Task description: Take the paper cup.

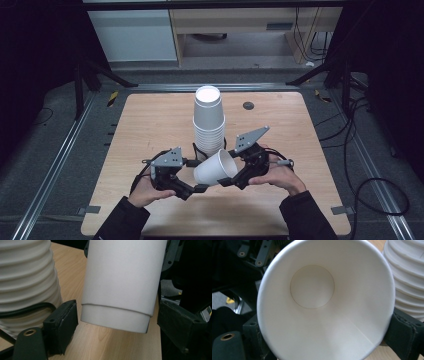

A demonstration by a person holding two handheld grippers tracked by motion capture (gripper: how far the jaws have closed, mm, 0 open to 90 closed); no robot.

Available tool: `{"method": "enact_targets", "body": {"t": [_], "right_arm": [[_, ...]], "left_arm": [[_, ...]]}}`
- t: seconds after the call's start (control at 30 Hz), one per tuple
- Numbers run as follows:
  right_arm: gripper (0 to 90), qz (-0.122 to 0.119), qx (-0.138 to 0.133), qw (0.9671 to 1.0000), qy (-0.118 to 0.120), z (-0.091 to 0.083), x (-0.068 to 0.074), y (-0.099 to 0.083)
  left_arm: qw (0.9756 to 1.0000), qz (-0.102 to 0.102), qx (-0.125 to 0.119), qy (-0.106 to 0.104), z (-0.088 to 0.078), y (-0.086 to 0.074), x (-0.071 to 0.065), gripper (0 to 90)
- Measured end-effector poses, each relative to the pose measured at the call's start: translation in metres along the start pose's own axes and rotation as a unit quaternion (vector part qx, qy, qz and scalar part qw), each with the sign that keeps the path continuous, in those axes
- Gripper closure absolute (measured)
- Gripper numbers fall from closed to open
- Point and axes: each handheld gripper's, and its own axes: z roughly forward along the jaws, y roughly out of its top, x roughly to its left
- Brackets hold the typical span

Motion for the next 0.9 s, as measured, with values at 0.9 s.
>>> {"method": "enact_targets", "body": {"t": [0.9], "right_arm": [[10.8,-0.021,0.064,0.9976,0.015,0.028,0.001,0.008]], "left_arm": [[0.998,0.008,0.062,-0.006,0.014,-0.004,0.0,22.6]]}}
